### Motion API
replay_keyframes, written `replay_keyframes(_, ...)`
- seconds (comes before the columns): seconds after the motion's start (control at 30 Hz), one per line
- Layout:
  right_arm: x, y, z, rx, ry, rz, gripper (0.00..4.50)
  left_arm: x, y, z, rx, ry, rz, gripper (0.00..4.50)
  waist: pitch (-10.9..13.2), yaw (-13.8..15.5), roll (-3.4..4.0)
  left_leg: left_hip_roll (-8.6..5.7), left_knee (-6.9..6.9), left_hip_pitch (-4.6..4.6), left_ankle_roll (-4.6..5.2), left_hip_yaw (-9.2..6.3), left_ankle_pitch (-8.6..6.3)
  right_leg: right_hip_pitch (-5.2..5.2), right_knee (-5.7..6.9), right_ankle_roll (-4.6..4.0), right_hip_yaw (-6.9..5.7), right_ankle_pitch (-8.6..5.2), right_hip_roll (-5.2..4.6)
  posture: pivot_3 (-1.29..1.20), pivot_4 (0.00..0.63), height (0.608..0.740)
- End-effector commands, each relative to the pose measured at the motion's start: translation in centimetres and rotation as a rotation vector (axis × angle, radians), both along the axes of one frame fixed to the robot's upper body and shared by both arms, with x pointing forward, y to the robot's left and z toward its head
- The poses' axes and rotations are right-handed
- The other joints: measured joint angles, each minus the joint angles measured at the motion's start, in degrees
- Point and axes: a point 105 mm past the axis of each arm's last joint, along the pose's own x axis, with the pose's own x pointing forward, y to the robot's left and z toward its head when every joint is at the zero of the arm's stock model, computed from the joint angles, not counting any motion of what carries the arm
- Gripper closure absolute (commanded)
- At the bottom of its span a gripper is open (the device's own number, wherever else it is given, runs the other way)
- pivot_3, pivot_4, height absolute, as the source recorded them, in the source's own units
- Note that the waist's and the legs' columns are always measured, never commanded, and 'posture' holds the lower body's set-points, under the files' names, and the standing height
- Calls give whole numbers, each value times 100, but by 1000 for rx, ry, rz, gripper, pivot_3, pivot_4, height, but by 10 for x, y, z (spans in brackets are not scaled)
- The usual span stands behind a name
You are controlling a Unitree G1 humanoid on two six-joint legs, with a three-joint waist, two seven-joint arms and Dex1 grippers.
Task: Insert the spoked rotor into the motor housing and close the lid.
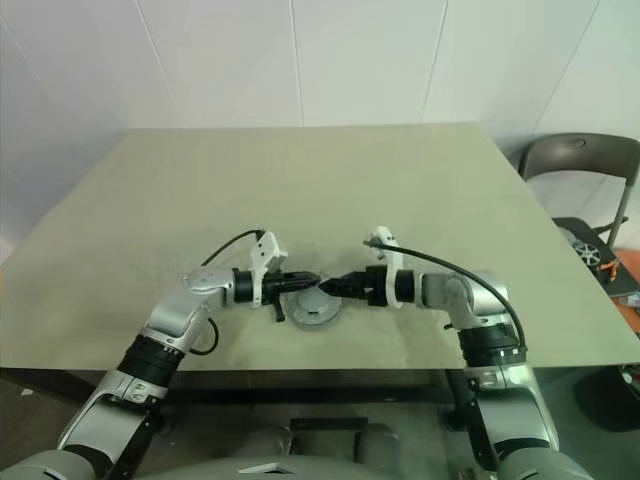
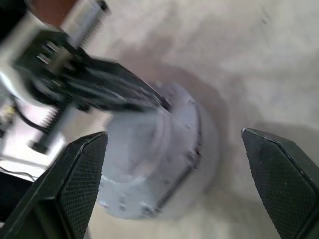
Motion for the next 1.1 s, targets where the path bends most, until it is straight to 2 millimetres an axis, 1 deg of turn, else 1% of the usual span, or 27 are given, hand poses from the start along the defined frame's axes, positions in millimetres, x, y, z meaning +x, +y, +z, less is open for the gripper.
replay_keyframes(0.03, 5, -5, -4, -61, -6, -14, 23, -10, 7, -12, 26, 52, -29, 4500, -1, -16, 3, 0, -2, 0, 0, 1, 0, -2, 0, -1, 0, 0, 0, 0, 0, 740)
replay_keyframes(0.1, 4, -5, -2, -53, 14, -5, 23, -11, 8, -11, 26, 51, -37, 4500, -1, -13, 3, 2, -5, 2, 0, 2, 0, -1, 0, 0, 1, 0, 2, 0, 0, 740)
replay_keyframes(0.17, -2, -4, -3, -49, 45, 26, 23, -11, 10, -11, 27, 49, -40, 4500, -1, -5, 3, 2, -3, 1, 0, 1, 0, -1, 0, 0, 1, 0, 1, 0, 0, 740)
replay_keyframes(0.23, -10, -2, -4, -34, 76, 56, 23, -10, 12, -11, 32, 41, -38, 4500, -2, 8, 1, 1, -1, 1, 0, 1, 0, 1, -1, 0, 1, 0, 0, 0, 0, 740)
replay_keyframes(0.33, -25, 8, 0, 28, 136, 111, 23, -8, 15, -10, 39, 28, -29, 4500, -2, 4, 1, 1, -4, 0, 0, -1, 0, 2, -4, 0, -1, -1, 0, 0, 0, 740)
replay_keyframes(0.37, -29, 9, -3, 22, 149, 119, 23, -7, 15, -10, 38, 26, -26, 4500, -2, 4, 1, 2, -6, 0, 1, -1, 0, 1, -5, 0, -1, 0, 0, 0, 0, 740)
replay_keyframes(0.43, -30, 6, -13, -22, 163, 101, 23, -6, 16, -9, 37, 24, -23, 4500, -2, 4, 1, 2, -8, 0, 1, -2, -1, 0, -7, 0, -1, 0, 0, 0, 0, 740)
replay_keyframes(0.5, -24, 0, -22, -82, 156, 59, 23, -6, 17, -9, 36, 23, -20, 4500, -3, 4, 0, 2, -6, 0, 1, -1, -1, 2, -8, 1, -1, 0, 0, 0, 0, 740)
replay_keyframes(0.53, -21, -1, -23, -84, 157, 48, 23, -6, 17, -9, 38, 23, -19, 4500, -4, 3, -2, 2, -5, 1, 1, 0, -1, 3, -8, 0, -1, -1, 0, 0, 0, 740)
replay_keyframes(0.67, -27, 7, -14, -28, 164, 91, 23, -5, 17, -10, 42, 21, -13, 4500, -7, -4, -6, 3, -1, 9, 1, 0, -1, 13, -8, -17, -1, -11, 1, 0, 0, 740)
replay_keyframes(0.8, -32, 24, 4, 120, 180, 121, 23, -4, 17, -11, 47, 18, -9, 4500, -8, -5, -7, 3, -4, 6, 1, -2, -1, 10, -11, -14, -1, -10, 2, 0, 0, 740)
replay_keyframes(0.9, -25, 31, 15, 212, 194, 82, 23, -4, 16, -11, 44, 20, -9, 4500, -7, -32, -7, 6, -12, 0, 1, -2, -1, -4, -9, 1, 0, 2, 3, 0, 0, 740)
replay_keyframes(1.03, -15, 32, 17, 232, 199, 26, 23, -5, 16, -12, 43, 21, -7, 4500, -7, -48, -6, 7, -12, -3, 1, -1, -1, -11, 1, -1, 2, 2, 5, 0, 0, 740)
replay_keyframes(1.1, -14, 32, 18, 221, 183, 31, 23, -5, 16, -12, 43, 21, -5, 4500, -6, -53, -5, 7, -8, -2, 1, 0, -1, -10, 4, 0, 2, 2, 5, 0, 0, 740)
